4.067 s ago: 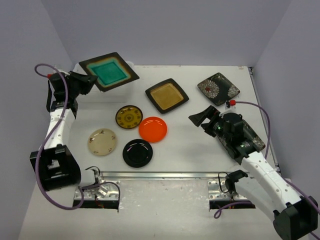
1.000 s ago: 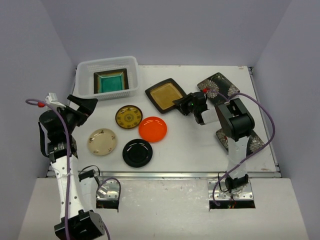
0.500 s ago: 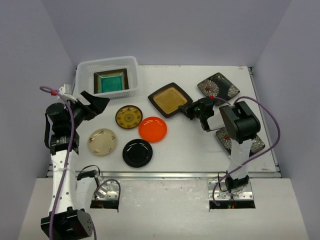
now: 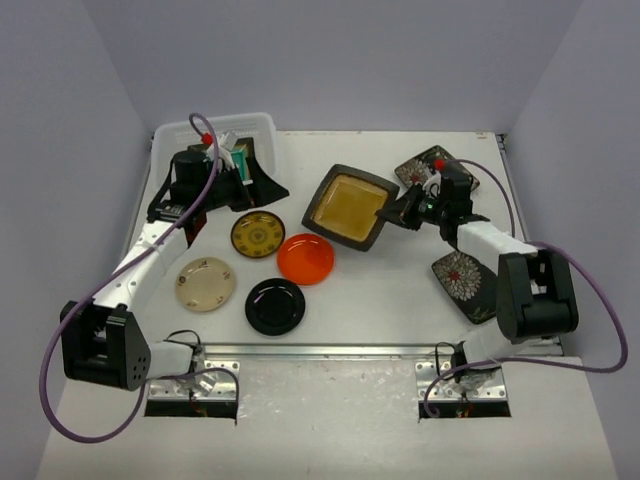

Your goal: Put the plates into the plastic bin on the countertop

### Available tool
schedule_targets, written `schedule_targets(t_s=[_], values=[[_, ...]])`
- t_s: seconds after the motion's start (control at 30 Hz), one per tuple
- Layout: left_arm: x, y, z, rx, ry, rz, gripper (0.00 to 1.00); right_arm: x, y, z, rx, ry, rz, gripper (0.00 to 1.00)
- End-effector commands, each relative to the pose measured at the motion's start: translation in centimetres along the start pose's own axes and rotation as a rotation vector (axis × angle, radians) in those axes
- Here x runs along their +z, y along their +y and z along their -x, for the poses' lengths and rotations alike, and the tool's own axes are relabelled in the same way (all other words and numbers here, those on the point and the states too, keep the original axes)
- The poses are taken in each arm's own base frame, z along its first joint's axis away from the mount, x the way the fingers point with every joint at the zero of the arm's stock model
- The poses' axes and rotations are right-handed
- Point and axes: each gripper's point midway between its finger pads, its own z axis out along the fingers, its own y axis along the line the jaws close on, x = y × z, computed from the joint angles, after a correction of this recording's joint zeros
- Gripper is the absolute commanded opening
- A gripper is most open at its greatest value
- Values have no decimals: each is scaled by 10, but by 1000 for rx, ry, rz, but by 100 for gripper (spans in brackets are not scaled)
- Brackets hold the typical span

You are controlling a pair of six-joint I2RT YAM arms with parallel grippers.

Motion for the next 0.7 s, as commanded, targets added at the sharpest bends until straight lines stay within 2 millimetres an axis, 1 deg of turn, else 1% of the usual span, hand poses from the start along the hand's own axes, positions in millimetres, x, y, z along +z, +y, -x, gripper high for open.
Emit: schedule_targets(t_s=[0.0, 0.07, 0.1, 0.2, 0.3, 0.37, 0.43, 0.5, 0.57, 0.6, 0.67], values=[[7, -13, 20, 123, 7, -63, 100, -42, 67, -29, -336, 174, 252, 0], [11, -14, 10, 116, 35, -87, 99, -53, 80, -33, -370, 183, 298, 0], [14, -16, 6, 115, 49, -103, 98, -58, 88, -39, -366, 208, 351, 0], [21, -18, -10, 109, 95, -113, 94, -67, 107, -43, -356, 219, 440, 0], [23, -24, -23, 108, 127, -135, 88, -72, 120, -43, -349, 222, 484, 0], [24, -33, -33, 109, 143, -174, 84, -73, 129, -43, -342, 229, 523, 0], [26, -41, -41, 109, 156, -207, 77, -76, 138, -45, -339, 240, 562, 0], [27, -44, -46, 94, 163, -224, 67, -78, 144, -47, -330, 250, 587, 0], [25, -51, -49, 76, 168, -271, 55, -78, 147, -48, -326, 252, 597, 0], [25, -56, -45, 80, 148, -297, 50, -77, 149, -48, -330, 253, 603, 0], [21, -66, -42, 88, 130, -344, 19, -79, 153, -47, -326, 257, 628, 0]])
